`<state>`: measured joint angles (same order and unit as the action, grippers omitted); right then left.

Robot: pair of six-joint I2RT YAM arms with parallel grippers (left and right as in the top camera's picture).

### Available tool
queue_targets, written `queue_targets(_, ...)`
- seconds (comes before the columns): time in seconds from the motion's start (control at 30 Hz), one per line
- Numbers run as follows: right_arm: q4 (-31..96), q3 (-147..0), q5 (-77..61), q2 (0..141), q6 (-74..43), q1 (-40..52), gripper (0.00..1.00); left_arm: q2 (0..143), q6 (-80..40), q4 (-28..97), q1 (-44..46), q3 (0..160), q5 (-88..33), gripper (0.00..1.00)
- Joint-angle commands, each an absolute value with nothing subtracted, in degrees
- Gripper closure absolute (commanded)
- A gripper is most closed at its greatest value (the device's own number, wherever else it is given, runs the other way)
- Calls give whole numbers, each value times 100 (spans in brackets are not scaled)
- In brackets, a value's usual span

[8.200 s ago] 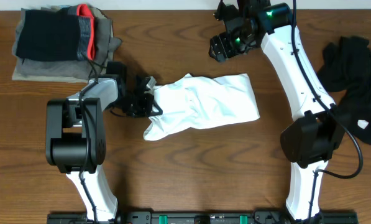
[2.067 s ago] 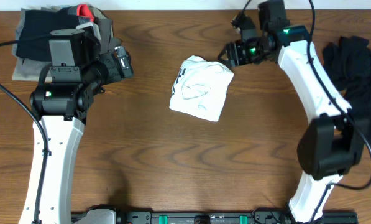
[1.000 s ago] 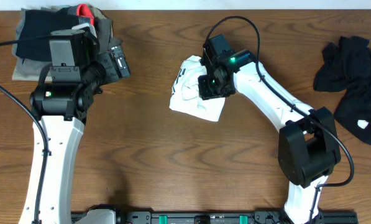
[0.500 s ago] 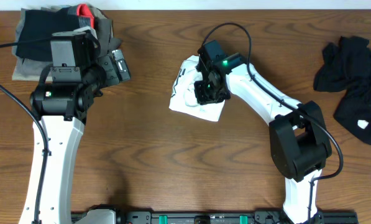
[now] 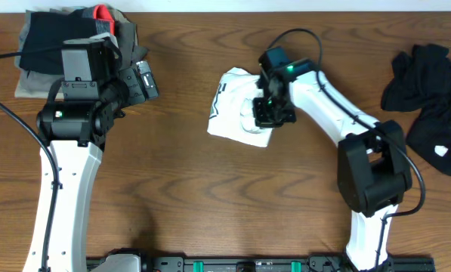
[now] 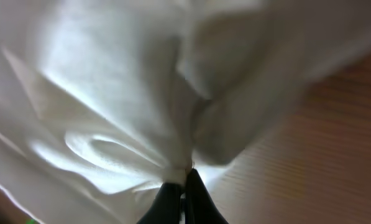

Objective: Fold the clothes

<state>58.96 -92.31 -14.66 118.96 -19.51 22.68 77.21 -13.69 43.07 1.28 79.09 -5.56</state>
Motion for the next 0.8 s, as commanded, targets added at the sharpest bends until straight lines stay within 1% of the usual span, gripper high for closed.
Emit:
queue_targets(0.0,6099,-9376,-1267,11421,-1988,1929,99,7717,-1337,4298,104,7898,-480,2)
queue_targets(0.2,6543,-9247,-593,11461,-2119,1597,98,7717,-1337,4259,104,7898,-456,2)
queue_targets(0.23,6552,-9236,-532,11465,-2119,1564,90,7717,-1339,4257,104,7898,-412,2)
queue_targets(0.3,6504,-9238,-410,11465,-2099,1516,69,7717,-1337,4259,104,7898,-314,2)
queue_targets(0.33,6440,-9264,-405,11465,-2043,1496,60,7717,-1315,4259,104,7898,-305,2)
queue_targets(0.37,6386,-9288,-408,11465,-1988,1485,57,7717,-1315,4259,104,7898,-290,2)
queue_targets(0.4,6322,-9319,-421,11465,-1909,1479,55,7717,-1315,4259,104,7898,-281,2)
queue_targets(0.53,5992,-9568,-565,11463,-1420,1485,53,7717,-1315,4261,104,7898,-207,2)
queue_targets(0.67,5371,-9625,-1376,11472,-526,1520,59,7717,-1315,4261,104,7898,-204,2)
queue_targets(0.77,5162,-9620,-1669,11603,-279,1592,61,7717,-1315,4261,104,7898,-207,2)
